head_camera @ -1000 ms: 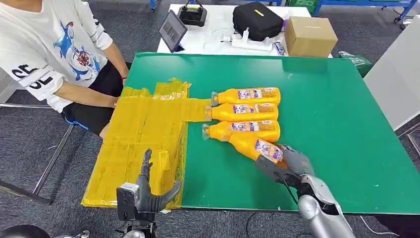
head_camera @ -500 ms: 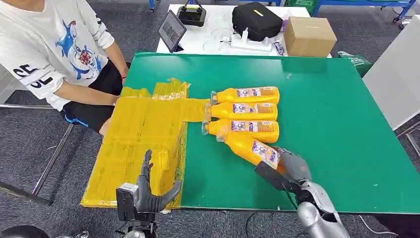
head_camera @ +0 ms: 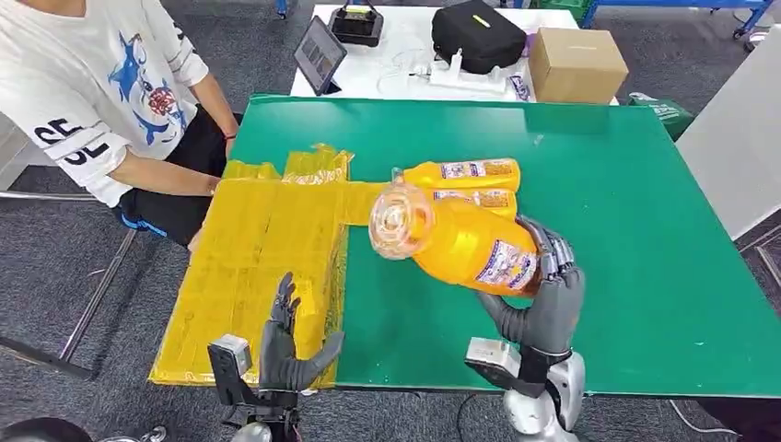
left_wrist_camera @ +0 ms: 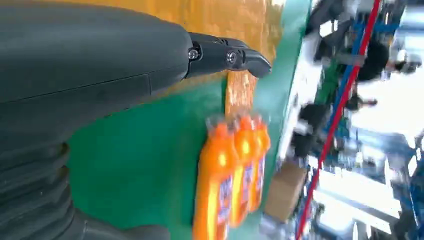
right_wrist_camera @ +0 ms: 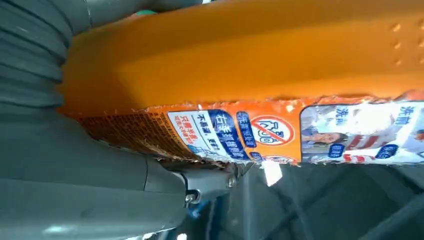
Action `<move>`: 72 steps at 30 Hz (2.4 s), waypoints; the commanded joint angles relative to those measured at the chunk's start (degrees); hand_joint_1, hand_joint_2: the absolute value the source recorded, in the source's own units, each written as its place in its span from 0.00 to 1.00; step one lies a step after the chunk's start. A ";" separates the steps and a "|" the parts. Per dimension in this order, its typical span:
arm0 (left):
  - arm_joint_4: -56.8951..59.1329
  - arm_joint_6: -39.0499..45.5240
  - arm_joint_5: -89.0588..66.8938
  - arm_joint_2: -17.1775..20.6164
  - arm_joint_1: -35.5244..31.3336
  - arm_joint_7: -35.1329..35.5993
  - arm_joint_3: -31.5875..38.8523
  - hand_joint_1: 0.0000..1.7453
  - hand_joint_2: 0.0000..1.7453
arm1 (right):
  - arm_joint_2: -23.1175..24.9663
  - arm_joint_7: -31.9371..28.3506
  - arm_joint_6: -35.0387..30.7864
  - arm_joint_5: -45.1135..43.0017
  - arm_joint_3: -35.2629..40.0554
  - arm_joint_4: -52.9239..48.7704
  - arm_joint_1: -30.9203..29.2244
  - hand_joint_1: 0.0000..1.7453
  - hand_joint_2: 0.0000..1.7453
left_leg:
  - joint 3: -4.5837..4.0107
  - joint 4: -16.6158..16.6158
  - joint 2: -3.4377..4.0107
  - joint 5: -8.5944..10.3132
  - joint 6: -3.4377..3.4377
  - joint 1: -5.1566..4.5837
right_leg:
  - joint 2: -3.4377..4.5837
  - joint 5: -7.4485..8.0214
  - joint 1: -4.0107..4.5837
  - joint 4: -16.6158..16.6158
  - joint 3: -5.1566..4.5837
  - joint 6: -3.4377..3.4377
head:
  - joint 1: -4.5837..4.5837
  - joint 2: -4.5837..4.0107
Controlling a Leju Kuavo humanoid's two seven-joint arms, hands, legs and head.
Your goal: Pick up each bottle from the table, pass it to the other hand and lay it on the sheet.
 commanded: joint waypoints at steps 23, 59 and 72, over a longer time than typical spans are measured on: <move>-6.50 -10.20 6.29 3.63 -0.97 3.38 -9.38 0.00 1.00 | 3.08 -0.32 7.44 -10.00 16.79 36.39 -4.80 1.00 1.00 | 0.24 -0.10 0.25 -0.09 -0.10 0.15 | 0.20 0.02 0.15 -0.16 0.26 -0.14 | 0.00 0.00; -2.83 -10.66 5.04 3.01 -2.49 4.18 -9.98 1.00 1.00 | 6.36 3.01 5.44 -3.37 26.78 49.39 -9.84 1.00 1.00 | 0.06 -0.05 -0.01 -0.03 -0.07 0.10 | -0.06 -0.04 0.09 -0.06 0.10 -0.10 | 0.04 0.00; -3.72 -9.98 3.78 3.08 -1.94 3.65 -9.01 1.00 1.00 | 6.07 1.21 7.60 -8.90 25.76 42.34 -7.78 0.00 1.00 | 0.08 0.00 0.03 -0.08 -0.10 0.14 | -0.04 -0.07 0.14 -0.04 0.12 -0.14 | 0.04 0.00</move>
